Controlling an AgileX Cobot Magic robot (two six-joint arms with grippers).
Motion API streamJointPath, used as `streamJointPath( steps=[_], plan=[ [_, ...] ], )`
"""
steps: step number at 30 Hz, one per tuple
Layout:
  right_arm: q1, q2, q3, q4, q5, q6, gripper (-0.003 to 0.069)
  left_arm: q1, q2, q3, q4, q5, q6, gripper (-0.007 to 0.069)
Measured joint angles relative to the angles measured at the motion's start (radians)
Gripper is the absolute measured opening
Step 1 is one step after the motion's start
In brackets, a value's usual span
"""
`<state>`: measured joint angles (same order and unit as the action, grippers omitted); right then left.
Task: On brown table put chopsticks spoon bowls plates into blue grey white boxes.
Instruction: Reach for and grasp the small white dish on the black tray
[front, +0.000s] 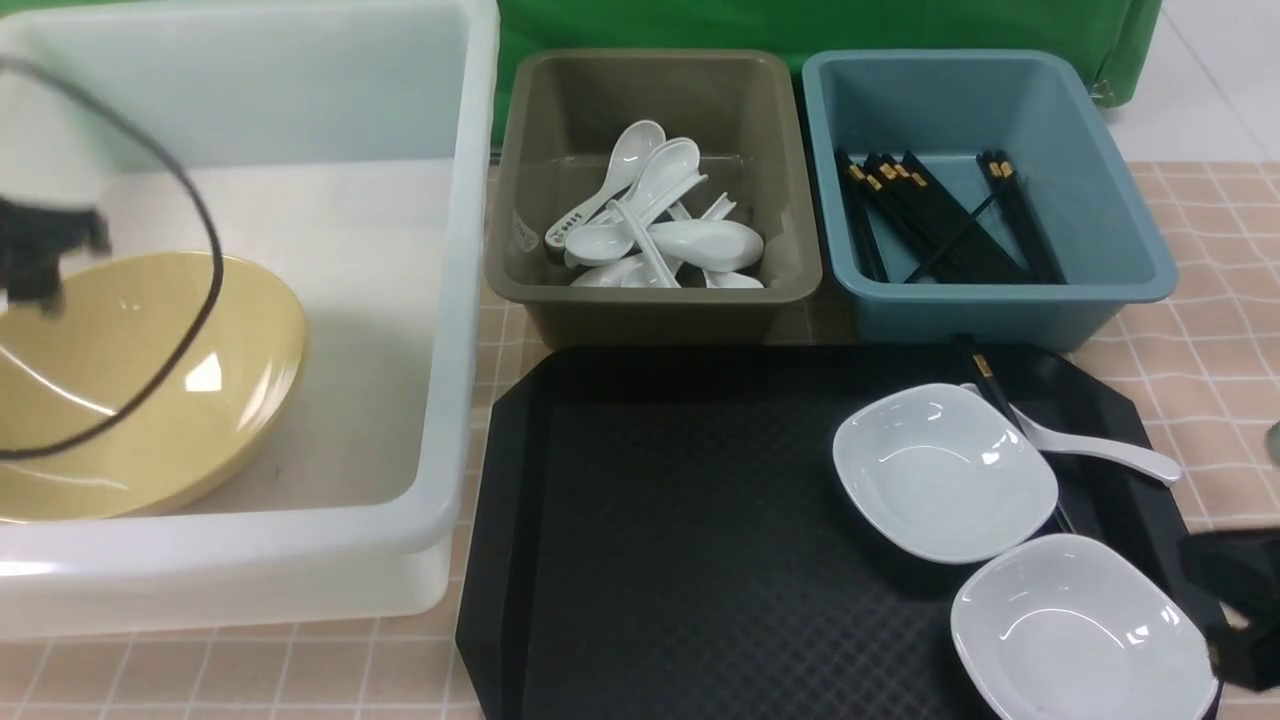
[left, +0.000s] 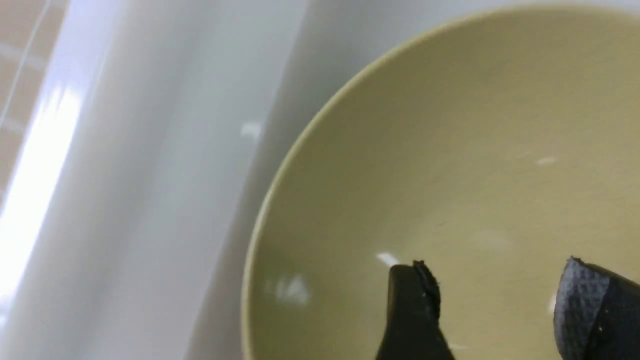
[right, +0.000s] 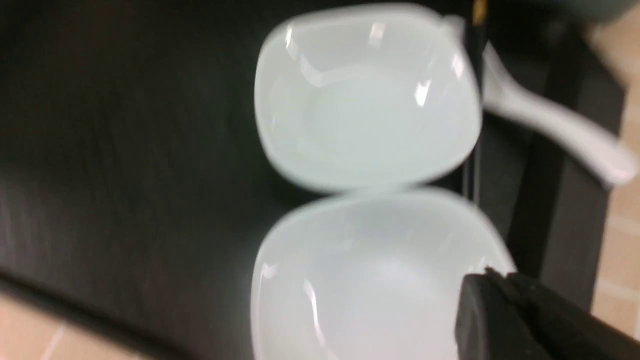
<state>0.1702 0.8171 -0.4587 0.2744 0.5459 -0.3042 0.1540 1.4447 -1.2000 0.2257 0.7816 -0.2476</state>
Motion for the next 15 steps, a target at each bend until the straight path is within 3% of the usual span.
streamJointPath(
  steps=[6,9,12,15],
  plan=[
    [0.000,0.209,-0.097,-0.006,0.065,-0.052,0.0367,-0.172,-0.323,0.107,-0.092,-0.196,0.056,0.0302],
    [0.000,0.329,-0.161,-0.012,0.092,-0.063,0.0465,-0.205,-0.395,0.182,-0.094,-0.249,0.064,0.0262],
    [0.000,0.461,-0.227,-0.039,0.108,-0.066,0.0531,-0.212,-0.390,0.225,-0.137,-0.218,0.099,0.0182],
    [0.000,0.566,-0.272,-0.078,0.111,-0.066,0.0545,-0.212,-0.309,0.206,-0.226,-0.103,0.208,0.0079]
  ],
)
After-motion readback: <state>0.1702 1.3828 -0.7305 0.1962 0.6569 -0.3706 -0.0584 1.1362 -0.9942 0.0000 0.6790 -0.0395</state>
